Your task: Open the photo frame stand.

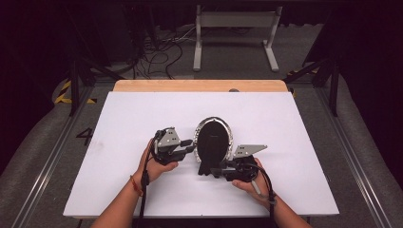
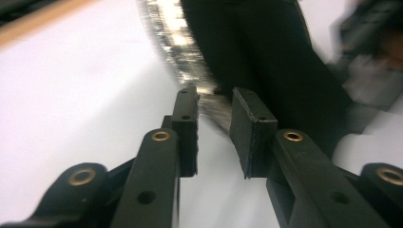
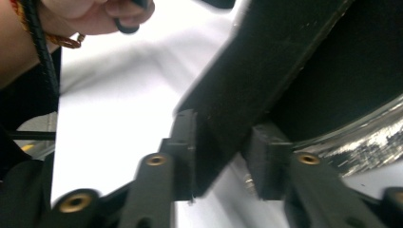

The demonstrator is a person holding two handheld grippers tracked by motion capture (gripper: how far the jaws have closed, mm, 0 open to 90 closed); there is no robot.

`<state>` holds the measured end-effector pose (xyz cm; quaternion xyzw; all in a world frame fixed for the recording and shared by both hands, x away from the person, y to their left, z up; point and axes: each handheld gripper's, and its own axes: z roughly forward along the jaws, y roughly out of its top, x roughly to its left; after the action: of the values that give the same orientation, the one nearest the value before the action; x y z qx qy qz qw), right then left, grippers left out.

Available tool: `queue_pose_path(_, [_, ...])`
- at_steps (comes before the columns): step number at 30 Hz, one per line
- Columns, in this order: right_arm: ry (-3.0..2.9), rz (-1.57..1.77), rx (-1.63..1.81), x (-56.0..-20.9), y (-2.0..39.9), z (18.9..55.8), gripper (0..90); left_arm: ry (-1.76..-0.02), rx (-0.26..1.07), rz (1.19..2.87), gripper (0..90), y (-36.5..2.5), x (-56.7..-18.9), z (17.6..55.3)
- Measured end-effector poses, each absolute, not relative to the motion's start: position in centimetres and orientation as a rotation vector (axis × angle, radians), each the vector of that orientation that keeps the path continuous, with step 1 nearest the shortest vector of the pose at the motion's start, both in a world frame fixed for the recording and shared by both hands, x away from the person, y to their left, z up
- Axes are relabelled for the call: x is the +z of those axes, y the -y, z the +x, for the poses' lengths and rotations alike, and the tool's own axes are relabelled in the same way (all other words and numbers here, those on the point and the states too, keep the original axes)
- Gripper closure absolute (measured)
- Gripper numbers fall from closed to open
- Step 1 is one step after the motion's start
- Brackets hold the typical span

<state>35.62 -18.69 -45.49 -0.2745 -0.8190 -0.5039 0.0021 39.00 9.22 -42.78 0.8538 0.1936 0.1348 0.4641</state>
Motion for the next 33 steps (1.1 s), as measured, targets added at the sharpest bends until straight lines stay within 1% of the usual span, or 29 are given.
queue_pose_path(2, [2.554, -0.866, -1.592, -45.4, 18.5, 35.6, 68.6, -0.473, 0.349, 2.095, 68.8, -8.7, -42.8, 38.8])
queue_pose_path(3, [2.565, -0.858, -1.591, -45.3, 18.4, 35.6, 68.9, -0.496, 0.361, 2.09, 65.2, -8.5, -42.9, 38.9])
queue_pose_path(4, [2.583, -0.851, -1.578, -45.3, 18.4, 35.6, 69.7, -0.524, 0.374, 2.085, 58.9, -8.5, -42.9, 39.0])
queue_pose_path(5, [2.606, -0.842, -1.568, -45.2, 18.3, 35.5, 70.7, -0.537, 0.375, 2.078, 54.7, -8.6, -42.9, 39.1])
queue_pose_path(7, [2.633, -0.816, -1.559, -45.1, 18.3, 35.2, 72.4, -0.578, 0.372, 2.062, 49.9, -8.9, -43.1, 39.6])
queue_pose_path(9, [2.641, -0.799, -1.556, -45.1, 18.2, 35.1, 73.7, -0.599, 0.325, 2.035, 43.9, -9.3, -43.4, 40.0])
queue_pose_path(11, [2.651, -0.785, -1.554, -45.1, 18.2, 35.1, 73.8, -0.608, 0.313, 2.024, 37.3, -9.4, -43.5, 40.4])
queue_pose_path(13, [2.653, -0.783, -1.554, -45.1, 18.2, 35.1, 73.9, -0.591, 0.267, 2.02, 36.2, -9.4, -43.8, 40.7])
queue_pose_path(16, [2.665, -0.763, -1.558, -45.1, 18.1, 35.1, 73.9, -0.545, 0.165, 2.037, 29.8, -9.0, -44.3, 41.3])
queue_pose_path(17, [2.665, -0.763, -1.558, -45.1, 18.1, 35.1, 73.9, -0.545, 0.165, 2.037, 27.8, -9.0, -44.3, 41.3])
queue_pose_path(19, [2.678, -0.739, -1.558, -45.0, 18.1, 35.0, 74.2, -0.534, 0.148, 2.05, 26.5, -8.8, -44.5, 41.6])
queue_pose_path(22, [2.679, -0.731, -1.566, -45.1, 18.1, 35.0, 74.3, -0.526, 0.127, 2.05, 27.9, -8.9, -44.5, 41.7])
queue_pose_path(25, [2.664, -0.73, -1.57, -45.2, 18.2, 35.1, 74.2, -0.47, 0.11, 2.059, 41.0, -8.8, -44.3, 41.5])
queue_pose_path(26, [2.659, -0.728, -1.572, -45.2, 18.3, 35.2, 74.1, -0.44, 0.094, 2.063, 47.9, -8.8, -44.2, 41.4])
queue_pose_path(27, [2.658, -0.731, -1.57, -45.2, 18.3, 35.2, 74.0, -0.432, 0.11, 2.069, 51.7, -8.8, -44.2, 41.3])
queue_pose_path(29, [2.654, -0.729, -1.562, -45.3, 18.5, 35.3, 74.1, -0.423, 0.105, 2.071, 53.4, -8.8, -44.0, 41.3])
queue_pose_path(33, [2.666, -0.767, -1.53, -45.5, 18.8, 35.6, 73.8, -0.412, 0.129, 2.055, 60.6, -9.0, -43.7, 40.9])
